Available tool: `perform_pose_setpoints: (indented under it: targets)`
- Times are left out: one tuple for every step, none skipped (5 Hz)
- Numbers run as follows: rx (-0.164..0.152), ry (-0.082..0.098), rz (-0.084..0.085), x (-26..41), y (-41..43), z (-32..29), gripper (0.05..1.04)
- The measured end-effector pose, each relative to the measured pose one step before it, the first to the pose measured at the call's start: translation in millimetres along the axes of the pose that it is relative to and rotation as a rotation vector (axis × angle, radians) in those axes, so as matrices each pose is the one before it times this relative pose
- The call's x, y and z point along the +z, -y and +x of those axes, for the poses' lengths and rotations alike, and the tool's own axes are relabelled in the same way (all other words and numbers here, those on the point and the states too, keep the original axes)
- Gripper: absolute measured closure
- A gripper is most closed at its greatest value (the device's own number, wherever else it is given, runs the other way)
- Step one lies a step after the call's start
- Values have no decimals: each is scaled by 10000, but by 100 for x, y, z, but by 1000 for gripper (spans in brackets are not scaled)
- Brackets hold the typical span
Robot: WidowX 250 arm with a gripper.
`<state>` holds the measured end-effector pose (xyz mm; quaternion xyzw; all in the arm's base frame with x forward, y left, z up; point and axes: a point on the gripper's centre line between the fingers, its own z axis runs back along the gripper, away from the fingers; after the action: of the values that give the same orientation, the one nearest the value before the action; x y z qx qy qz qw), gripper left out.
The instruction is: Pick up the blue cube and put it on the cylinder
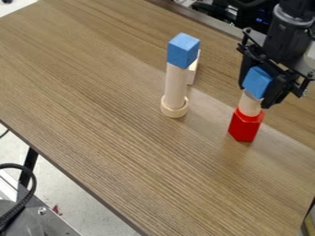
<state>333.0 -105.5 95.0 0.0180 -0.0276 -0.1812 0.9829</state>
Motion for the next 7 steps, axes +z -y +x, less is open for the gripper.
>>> perform_pose_setpoints:
  targets:
    - [-10,229,60,4,-96,363,480]
    - [8,243,116,3,-236,383,480]
    - [-14,-49,65,-582,-181,65,480]
    - [121,38,11,-102,-437,86,480]
    - [39,-19,71,-119,-265,-7,480]
    - [133,-171,-35,-823,-43,-272,430]
    - [114,-61,-4,-208,31,-342,126]
